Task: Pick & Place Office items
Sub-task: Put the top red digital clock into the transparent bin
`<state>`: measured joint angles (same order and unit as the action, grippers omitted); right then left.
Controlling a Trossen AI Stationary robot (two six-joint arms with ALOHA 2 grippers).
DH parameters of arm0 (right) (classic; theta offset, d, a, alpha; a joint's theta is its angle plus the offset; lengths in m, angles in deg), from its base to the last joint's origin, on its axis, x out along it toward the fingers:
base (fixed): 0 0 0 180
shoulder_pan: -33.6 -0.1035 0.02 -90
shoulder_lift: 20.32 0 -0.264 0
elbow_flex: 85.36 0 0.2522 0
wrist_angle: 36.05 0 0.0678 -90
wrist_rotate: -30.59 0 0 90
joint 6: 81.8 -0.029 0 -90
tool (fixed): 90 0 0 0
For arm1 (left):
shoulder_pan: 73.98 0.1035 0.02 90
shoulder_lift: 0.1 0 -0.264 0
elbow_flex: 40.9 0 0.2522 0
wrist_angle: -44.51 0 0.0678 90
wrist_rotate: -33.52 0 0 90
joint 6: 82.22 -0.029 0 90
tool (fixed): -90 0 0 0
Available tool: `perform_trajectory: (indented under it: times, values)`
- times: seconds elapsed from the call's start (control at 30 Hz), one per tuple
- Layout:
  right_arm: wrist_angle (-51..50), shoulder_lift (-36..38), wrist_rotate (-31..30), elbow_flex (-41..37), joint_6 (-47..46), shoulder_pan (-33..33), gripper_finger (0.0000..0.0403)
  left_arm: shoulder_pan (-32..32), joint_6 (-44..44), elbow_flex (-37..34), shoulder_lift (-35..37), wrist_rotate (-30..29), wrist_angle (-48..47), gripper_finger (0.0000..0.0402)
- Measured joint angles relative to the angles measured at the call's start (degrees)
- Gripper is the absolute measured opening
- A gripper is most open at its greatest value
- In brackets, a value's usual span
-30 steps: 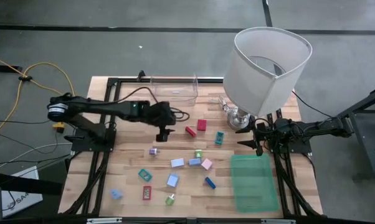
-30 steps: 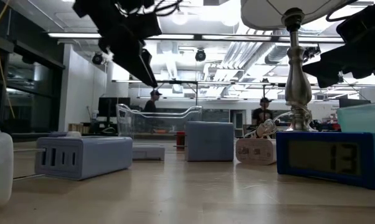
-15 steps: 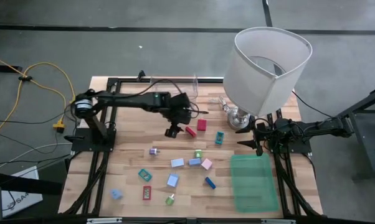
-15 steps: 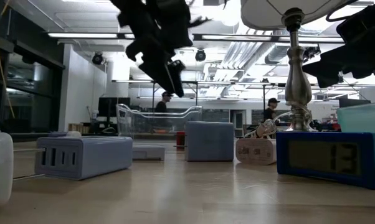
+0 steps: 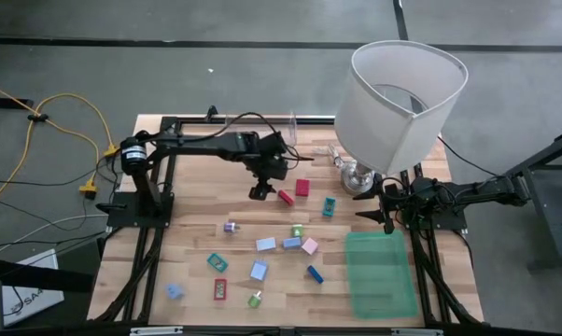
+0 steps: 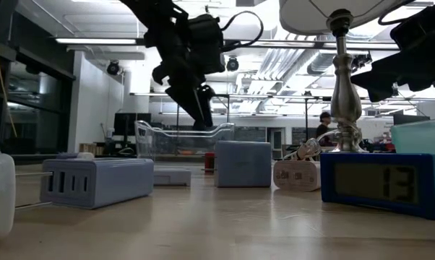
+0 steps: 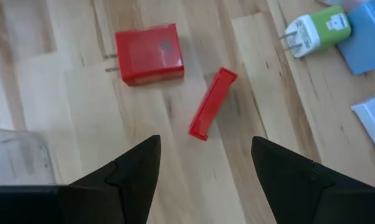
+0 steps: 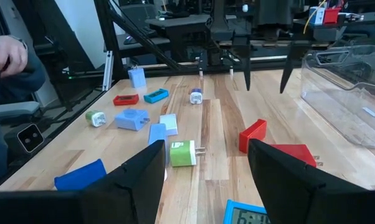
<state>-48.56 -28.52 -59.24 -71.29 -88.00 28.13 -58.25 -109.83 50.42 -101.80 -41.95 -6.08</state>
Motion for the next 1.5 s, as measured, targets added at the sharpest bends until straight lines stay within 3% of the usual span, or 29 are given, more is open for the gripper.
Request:
perform_trajectory:
  times: [0.27, 1.5]
  values:
    - [0.07, -0.01, 0.01, 0.0, 0.0, 0.0, 0.0215, -0.48, -2.05, 0.0, -1.05, -2.49, 2.99, 0.0244]
    - [0.26, -0.01, 0.01, 0.0, -0.02, 0.0, 0.0215, -2.34, -2.61, -0.15, -6.11, -2.65, 5.14, 0.0244]
